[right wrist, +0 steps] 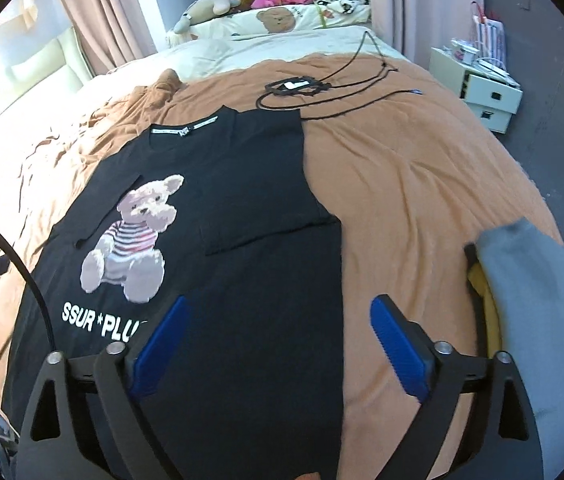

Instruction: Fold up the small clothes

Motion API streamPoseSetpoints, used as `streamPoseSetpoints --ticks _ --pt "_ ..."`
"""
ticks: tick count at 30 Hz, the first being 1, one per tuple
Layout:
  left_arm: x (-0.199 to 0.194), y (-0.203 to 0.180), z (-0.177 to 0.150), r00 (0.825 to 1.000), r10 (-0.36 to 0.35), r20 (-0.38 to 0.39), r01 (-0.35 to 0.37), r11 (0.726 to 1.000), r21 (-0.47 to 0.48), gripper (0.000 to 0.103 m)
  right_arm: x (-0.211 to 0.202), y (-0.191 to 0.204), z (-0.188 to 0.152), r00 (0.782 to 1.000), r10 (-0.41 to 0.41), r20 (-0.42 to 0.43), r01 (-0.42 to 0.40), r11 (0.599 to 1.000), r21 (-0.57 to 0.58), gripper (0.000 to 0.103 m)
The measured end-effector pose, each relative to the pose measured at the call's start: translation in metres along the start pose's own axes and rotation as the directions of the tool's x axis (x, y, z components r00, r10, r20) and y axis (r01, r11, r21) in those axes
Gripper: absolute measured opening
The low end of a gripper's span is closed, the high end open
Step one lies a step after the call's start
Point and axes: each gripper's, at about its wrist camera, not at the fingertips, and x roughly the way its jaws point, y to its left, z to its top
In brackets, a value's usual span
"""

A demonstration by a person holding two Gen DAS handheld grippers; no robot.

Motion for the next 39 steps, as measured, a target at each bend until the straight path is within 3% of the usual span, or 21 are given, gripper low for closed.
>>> streamPoseSetpoints --ticks 2,7,11,17,20,26,34,39 --pt "-0.019 0.006 -0.014 1.000 0.012 0.022 -0.012 1.000 -0.010 0.095 -0.013 0.001 -0.010 1.000 -0.009 0.003 0.009 1.000 0.014 0.102" --pt "-0.059 0.026 -0.041 0.997 0.050 0.058 -0.046 0.997 -0.065 0.099 -0.045 0.007 -0.027 1.000 0.001 0.003 -0.001 1.000 0.024 0.102" --pt "-0.087 0.043 -0.060 0.995 0.073 0.067 -0.066 0.993 -0.102 0.100 -0.081 0.012 -0.041 0.998 -0.023 0.052 0.023 1.000 0.008 0.102" --pt "-0.125 0.057 -0.095 0.986 0.123 0.109 -0.110 0.987 -0.119 0.100 -0.118 0.025 -0.071 0.994 0.021 0.108 -0.020 1.000 -0.011 0.102" --pt "-0.138 0.064 -0.111 0.987 0.111 0.115 -0.096 0.987 -0.129 0.100 -0.132 0.030 -0.086 0.991 0.006 0.132 -0.001 0.999 -0.036 0.102" --pt "-0.157 0.083 -0.144 0.994 0.062 0.093 -0.046 0.985 -0.164 0.100 -0.149 0.035 -0.117 0.989 0.026 0.143 -0.018 0.998 -0.055 0.102" --pt "-0.172 0.124 -0.188 0.987 0.140 0.074 -0.119 0.964 -0.239 0.100 -0.149 0.010 -0.152 0.995 0.043 0.095 -0.047 0.998 0.030 0.102" --pt "-0.172 0.151 -0.212 0.991 0.121 0.056 -0.099 0.948 -0.303 0.099 -0.148 -0.003 -0.169 0.997 0.051 0.056 -0.054 0.996 0.064 0.102"
